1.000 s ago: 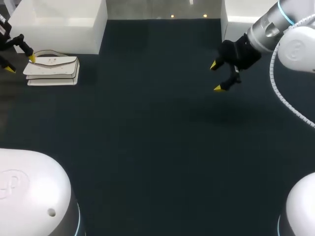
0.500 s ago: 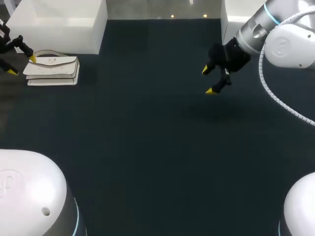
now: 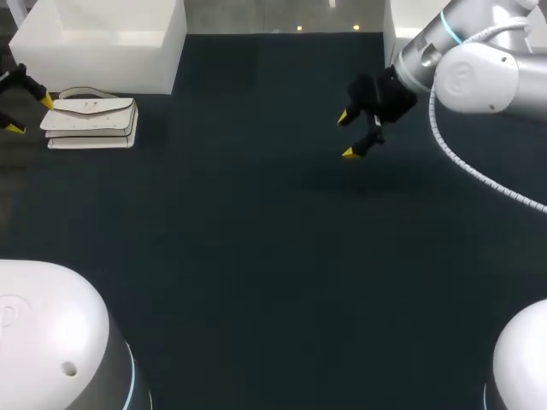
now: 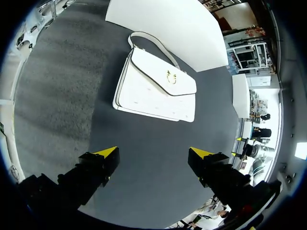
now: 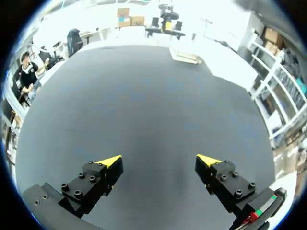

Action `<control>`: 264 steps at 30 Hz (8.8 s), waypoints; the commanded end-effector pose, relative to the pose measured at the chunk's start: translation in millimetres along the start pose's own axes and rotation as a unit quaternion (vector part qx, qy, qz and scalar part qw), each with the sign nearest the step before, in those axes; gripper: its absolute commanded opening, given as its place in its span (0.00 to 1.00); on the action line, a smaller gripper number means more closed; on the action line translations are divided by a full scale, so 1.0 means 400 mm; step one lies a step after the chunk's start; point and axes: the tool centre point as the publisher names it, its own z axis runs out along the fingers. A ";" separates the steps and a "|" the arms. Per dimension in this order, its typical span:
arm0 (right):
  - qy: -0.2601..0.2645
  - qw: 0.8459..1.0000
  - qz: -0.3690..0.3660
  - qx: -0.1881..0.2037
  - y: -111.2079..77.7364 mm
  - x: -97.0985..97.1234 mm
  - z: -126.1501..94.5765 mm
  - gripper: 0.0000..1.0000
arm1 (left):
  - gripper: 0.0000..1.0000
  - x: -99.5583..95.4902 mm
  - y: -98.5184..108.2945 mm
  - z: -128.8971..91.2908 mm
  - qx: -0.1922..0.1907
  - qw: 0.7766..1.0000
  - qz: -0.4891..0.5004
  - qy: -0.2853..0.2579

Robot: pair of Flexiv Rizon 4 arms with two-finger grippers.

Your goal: Pick up the bag, open it, inspect its contents, close it, and place it on the opposite side

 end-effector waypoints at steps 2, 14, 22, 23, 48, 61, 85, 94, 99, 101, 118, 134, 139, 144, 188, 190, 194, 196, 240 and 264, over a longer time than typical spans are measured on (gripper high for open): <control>0.001 1.000 -0.001 -0.007 -0.001 -0.018 0.016 1.00 | 1.00 -0.024 -0.023 0.002 -0.005 1.000 -0.003 0.012; 0.001 1.000 0.001 -0.010 0.000 -0.022 0.020 1.00 | 1.00 -0.091 -0.094 0.010 0.024 0.999 -0.014 0.042; 0.001 1.000 0.001 -0.010 0.000 -0.022 0.020 1.00 | 1.00 -0.112 -0.156 0.042 0.058 0.997 0.007 0.052; 0.001 1.000 0.001 -0.010 0.000 -0.022 0.020 1.00 | 1.00 -0.114 -0.163 0.046 0.062 0.997 0.010 0.055; 0.001 1.000 0.001 -0.010 0.000 -0.022 0.020 1.00 | 0.68 -0.121 -0.314 0.130 0.083 0.985 0.039 0.147; 0.001 1.000 0.001 -0.010 0.000 -0.022 0.020 1.00 | 0.40 -0.114 -0.334 0.164 0.072 0.983 0.039 0.167; 0.001 1.000 0.001 -0.010 0.000 -0.022 0.020 1.00 | 0.00 -0.019 -0.221 0.231 0.039 0.978 0.048 0.201; 0.001 1.000 0.001 -0.010 0.000 -0.022 0.020 1.00 | 0.00 0.053 -0.151 0.248 0.054 0.976 0.038 0.207; 0.001 1.000 0.001 -0.010 0.000 -0.022 0.020 1.00 | 0.00 0.053 -0.151 0.248 0.054 0.976 0.038 0.207; 0.001 1.000 0.001 -0.010 0.000 -0.022 0.020 1.00 | 0.00 0.053 -0.151 0.248 0.054 0.976 0.038 0.207; 0.001 1.000 0.001 -0.010 0.000 -0.022 0.020 1.00 | 0.00 0.119 -0.102 0.289 0.098 0.976 -0.029 0.192; 0.001 1.000 0.001 -0.010 0.000 -0.022 0.020 1.00 | 0.00 0.275 0.029 0.380 0.197 0.967 -0.087 0.139; 0.001 1.000 0.001 -0.010 0.000 -0.022 0.020 1.00 | 0.00 0.320 0.053 0.408 0.226 0.960 -0.096 0.132; 0.001 1.000 0.001 -0.010 0.000 -0.022 0.020 1.00 | 0.00 0.369 0.079 0.445 0.263 0.950 -0.106 0.131; 0.001 1.000 0.001 -0.010 0.000 -0.022 0.020 1.00 | 0.00 0.539 0.105 0.591 0.156 0.972 -0.049 0.166; 0.001 1.000 0.001 -0.010 0.000 -0.022 0.020 1.00 | 0.00 0.545 0.108 0.596 0.151 0.973 -0.044 0.168; 0.001 1.000 0.001 -0.010 0.000 -0.022 0.020 1.00 | 0.00 0.557 0.115 0.600 0.147 0.974 -0.035 0.168; 0.001 1.000 0.001 -0.010 0.000 -0.022 0.020 1.00 | 0.07 0.559 0.119 0.593 0.145 0.974 -0.032 0.171; 0.001 1.000 0.001 -0.010 0.000 -0.022 0.020 1.00 | 0.00 0.566 0.142 0.595 0.011 0.979 -0.013 0.204; 0.001 1.000 0.001 -0.010 0.000 -0.022 0.020 1.00 | 0.00 0.721 0.179 0.706 -0.009 0.979 0.038 0.201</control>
